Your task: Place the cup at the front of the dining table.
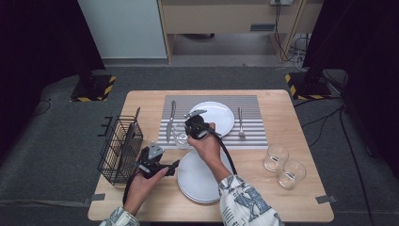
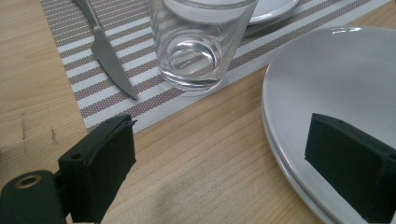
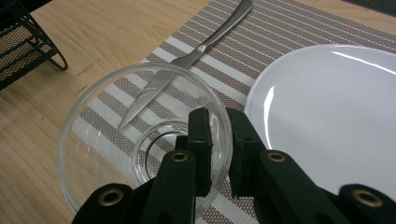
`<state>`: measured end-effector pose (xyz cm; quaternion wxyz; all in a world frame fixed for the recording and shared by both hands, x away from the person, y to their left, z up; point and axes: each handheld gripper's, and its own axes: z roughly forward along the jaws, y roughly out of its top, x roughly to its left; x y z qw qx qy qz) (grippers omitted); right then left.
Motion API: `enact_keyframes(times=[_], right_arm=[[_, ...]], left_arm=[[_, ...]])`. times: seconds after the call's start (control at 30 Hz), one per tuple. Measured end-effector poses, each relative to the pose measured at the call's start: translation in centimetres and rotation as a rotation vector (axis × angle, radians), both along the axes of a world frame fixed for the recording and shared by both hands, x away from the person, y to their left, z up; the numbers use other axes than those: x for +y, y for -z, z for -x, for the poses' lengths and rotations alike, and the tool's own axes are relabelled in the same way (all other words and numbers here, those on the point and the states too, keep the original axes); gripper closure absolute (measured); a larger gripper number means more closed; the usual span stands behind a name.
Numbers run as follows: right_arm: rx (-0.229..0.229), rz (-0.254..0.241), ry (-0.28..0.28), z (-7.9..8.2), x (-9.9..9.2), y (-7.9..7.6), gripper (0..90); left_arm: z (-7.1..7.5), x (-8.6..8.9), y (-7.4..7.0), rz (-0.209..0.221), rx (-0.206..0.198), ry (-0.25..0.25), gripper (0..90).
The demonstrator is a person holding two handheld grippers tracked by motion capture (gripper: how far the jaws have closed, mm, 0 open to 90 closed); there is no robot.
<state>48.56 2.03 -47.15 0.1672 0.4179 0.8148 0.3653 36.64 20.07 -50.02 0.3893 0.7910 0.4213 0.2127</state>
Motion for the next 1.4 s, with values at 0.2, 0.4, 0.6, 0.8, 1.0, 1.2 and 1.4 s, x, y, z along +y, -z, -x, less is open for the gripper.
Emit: enact_keyframes(times=[0.2, 0.4, 0.6, 0.8, 1.0, 1.2, 1.4], right_arm=[[0.009, 0.000, 0.002, -0.02, 0.02, 0.14, 81.4], [0.013, -0.002, 0.003, -0.06, -0.03, 0.13, 81.3], [0.013, -0.010, 0.007, -0.13, -0.08, 0.16, 81.2], [0.009, -0.028, 0.017, -0.19, -0.13, -0.06, 81.8], [0.006, -0.031, 0.015, -0.37, -0.20, -0.29, 82.8], [0.003, -0.034, 0.016, -0.41, -0.21, -0.24, 82.9], [0.001, -0.037, 0.018, -0.45, -0.18, -0.21, 82.9]], left_arm=[[0.01, 0.00, -0.02, 0.001, 0.000, 0.000, 7.6], [0.02, -0.07, 0.01, -0.002, 0.000, 0.001, 7.6], [0.01, -0.04, 0.01, -0.001, 0.000, -0.001, 7.6], [0.03, -0.12, 0.02, -0.004, 0.001, 0.002, 7.6], [0.03, -0.13, 0.05, -0.005, 0.002, 0.001, 7.6], [0.03, -0.17, 0.07, -0.004, 0.002, 0.003, 7.6], [0.03, -0.16, 0.08, -0.004, 0.002, 0.002, 7.6]])
